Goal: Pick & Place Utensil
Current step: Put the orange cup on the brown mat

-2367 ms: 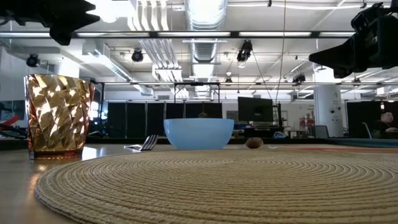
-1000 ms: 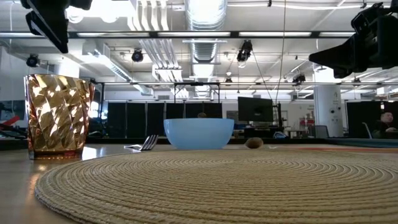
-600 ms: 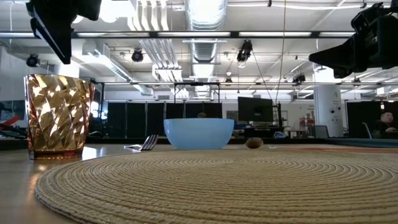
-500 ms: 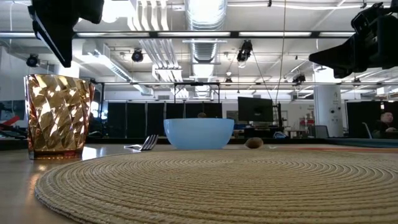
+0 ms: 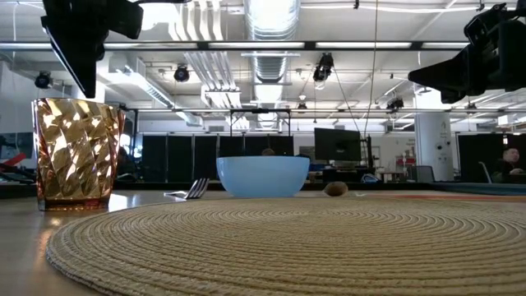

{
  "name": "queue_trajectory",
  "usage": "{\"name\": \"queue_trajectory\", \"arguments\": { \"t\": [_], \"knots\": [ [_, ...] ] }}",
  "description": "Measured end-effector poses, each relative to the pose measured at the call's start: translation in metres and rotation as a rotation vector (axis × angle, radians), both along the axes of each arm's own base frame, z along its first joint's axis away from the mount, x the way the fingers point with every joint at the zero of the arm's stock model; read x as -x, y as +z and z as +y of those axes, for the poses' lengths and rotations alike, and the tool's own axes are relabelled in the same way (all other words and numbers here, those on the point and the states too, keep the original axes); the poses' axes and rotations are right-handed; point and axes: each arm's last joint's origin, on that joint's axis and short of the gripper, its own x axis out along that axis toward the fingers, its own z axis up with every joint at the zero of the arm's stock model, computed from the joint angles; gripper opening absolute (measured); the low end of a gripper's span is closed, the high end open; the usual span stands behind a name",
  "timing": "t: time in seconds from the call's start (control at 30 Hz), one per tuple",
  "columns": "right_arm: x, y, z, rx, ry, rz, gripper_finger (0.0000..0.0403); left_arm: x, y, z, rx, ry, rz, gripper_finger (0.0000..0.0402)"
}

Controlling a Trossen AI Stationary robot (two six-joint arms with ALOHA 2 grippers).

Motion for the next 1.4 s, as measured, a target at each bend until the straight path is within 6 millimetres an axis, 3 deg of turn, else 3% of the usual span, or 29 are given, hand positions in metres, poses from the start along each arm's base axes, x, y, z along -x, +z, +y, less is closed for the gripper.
{"name": "queue_trajectory", "arguments": {
  "t": [0.9,1.4],
  "knots": [
    [0.0,0.0,0.0,0.0,0.0,0.0,0.0008,-0.027,-0.028,-0.006,-0.025,-0.068,0.14,0.0156],
    [0.0,0.0,0.0,0.0,0.0,0.0,0.0008,-0.024,-0.049,-0.003,-0.004,-0.059,0.197,0.0142]
  ]
}}
